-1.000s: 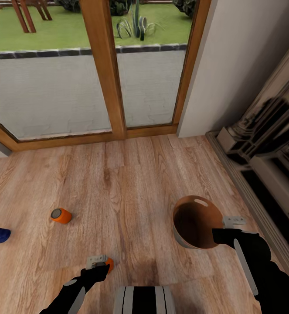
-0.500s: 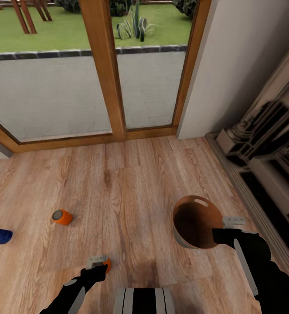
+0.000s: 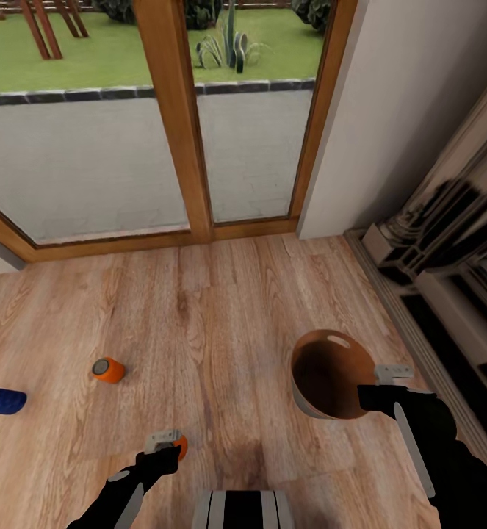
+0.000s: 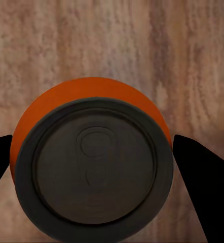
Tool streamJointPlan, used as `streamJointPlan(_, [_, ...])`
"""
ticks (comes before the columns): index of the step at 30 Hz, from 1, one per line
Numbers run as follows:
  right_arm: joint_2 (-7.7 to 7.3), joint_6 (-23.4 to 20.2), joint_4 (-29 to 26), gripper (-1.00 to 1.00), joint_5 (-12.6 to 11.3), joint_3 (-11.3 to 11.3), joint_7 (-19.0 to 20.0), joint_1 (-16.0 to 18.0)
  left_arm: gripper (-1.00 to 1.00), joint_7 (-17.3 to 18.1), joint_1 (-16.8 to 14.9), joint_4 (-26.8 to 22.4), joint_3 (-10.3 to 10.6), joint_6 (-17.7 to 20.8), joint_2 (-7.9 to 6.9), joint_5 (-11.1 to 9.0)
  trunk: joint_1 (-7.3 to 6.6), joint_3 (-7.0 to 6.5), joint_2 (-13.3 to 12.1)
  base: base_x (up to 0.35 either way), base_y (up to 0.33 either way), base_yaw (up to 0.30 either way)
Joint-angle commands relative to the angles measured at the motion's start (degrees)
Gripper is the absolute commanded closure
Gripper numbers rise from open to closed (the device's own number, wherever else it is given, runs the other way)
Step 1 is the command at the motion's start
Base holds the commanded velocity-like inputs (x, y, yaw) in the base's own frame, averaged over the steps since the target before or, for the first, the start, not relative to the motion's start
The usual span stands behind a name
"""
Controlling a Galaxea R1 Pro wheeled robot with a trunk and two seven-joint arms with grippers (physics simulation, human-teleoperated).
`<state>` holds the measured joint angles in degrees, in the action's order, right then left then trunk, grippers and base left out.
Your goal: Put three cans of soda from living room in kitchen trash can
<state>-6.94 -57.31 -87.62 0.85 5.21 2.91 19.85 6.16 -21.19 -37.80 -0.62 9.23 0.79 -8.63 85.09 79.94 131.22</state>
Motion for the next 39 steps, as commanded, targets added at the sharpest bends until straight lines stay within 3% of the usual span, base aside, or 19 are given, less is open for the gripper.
streamJointPlan(1, [0.00,0.00,-0.01,1.00,-0.59,-0.02,-0.01,0.01,1.00,-0.01,0.00,0.00,0.00,0.00,0.00,0.01,-0.23,-0.19,-0.42,0.000,0.000,0.000])
streamJointPlan(39, [0.09,0.00,-0.01,1.00,-0.59,-0.20,-0.01,0.01,1.00,0.16,0.01,-0.17,0.00,-0.07,0.00,-0.07,-8.58,-7.01,-15.66,0.000,0.000,0.000])
